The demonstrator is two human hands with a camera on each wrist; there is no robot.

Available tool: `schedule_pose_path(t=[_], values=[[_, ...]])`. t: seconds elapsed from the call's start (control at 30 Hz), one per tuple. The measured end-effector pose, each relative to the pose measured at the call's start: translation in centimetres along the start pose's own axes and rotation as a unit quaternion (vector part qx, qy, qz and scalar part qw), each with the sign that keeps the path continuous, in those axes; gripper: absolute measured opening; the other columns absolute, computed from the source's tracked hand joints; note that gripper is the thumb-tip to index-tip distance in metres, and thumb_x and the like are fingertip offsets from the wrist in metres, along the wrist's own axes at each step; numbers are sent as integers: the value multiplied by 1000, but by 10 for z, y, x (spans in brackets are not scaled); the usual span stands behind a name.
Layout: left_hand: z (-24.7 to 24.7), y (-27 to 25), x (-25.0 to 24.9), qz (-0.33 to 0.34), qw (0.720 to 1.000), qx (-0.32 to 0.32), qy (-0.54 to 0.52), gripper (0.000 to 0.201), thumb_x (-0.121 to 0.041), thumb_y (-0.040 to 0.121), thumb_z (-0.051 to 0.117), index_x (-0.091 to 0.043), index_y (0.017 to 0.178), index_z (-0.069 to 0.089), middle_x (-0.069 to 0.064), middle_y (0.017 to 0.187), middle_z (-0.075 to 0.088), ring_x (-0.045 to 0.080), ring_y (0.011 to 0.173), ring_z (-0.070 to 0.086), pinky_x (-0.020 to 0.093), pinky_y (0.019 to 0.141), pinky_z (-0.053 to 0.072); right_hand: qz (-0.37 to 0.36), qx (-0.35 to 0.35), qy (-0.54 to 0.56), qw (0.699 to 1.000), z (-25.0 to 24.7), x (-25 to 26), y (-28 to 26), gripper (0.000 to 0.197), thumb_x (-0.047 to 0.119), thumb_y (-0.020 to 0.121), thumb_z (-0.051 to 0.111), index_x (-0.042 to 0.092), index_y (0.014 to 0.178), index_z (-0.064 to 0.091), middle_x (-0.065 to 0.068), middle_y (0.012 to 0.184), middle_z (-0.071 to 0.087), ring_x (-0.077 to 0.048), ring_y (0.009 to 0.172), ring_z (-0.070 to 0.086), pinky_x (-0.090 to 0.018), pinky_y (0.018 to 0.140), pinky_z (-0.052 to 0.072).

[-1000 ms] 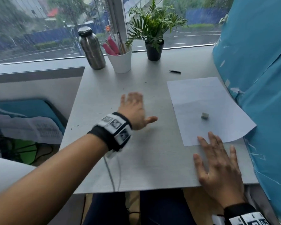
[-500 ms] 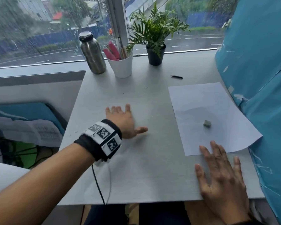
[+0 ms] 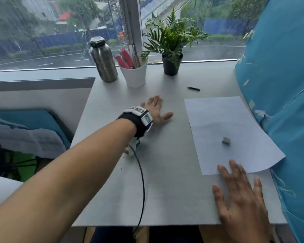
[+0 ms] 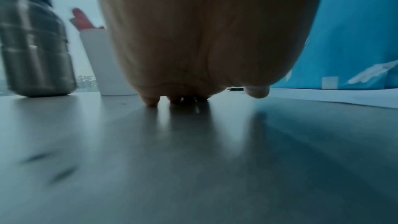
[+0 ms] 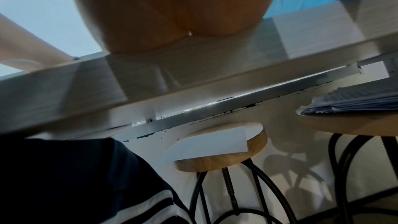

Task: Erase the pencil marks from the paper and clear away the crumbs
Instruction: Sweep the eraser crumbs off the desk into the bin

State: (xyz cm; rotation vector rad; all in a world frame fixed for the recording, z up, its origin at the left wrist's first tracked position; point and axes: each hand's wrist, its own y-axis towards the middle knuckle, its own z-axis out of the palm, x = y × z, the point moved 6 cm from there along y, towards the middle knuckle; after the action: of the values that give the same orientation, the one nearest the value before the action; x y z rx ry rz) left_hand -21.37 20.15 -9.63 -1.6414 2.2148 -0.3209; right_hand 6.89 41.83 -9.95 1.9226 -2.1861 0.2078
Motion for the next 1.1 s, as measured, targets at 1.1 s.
schedule_pose_path(t=[1.1], values=[[15, -152, 66, -95, 994, -6, 50, 111, -82, 83, 26, -3, 155, -6, 18, 162, -7, 32, 150, -6, 45, 121, -2, 0, 9, -7, 1000, -2, 1, 1, 66, 59, 88, 20, 35, 150, 27, 6, 161, 18, -13, 147, 21, -51, 120, 12]])
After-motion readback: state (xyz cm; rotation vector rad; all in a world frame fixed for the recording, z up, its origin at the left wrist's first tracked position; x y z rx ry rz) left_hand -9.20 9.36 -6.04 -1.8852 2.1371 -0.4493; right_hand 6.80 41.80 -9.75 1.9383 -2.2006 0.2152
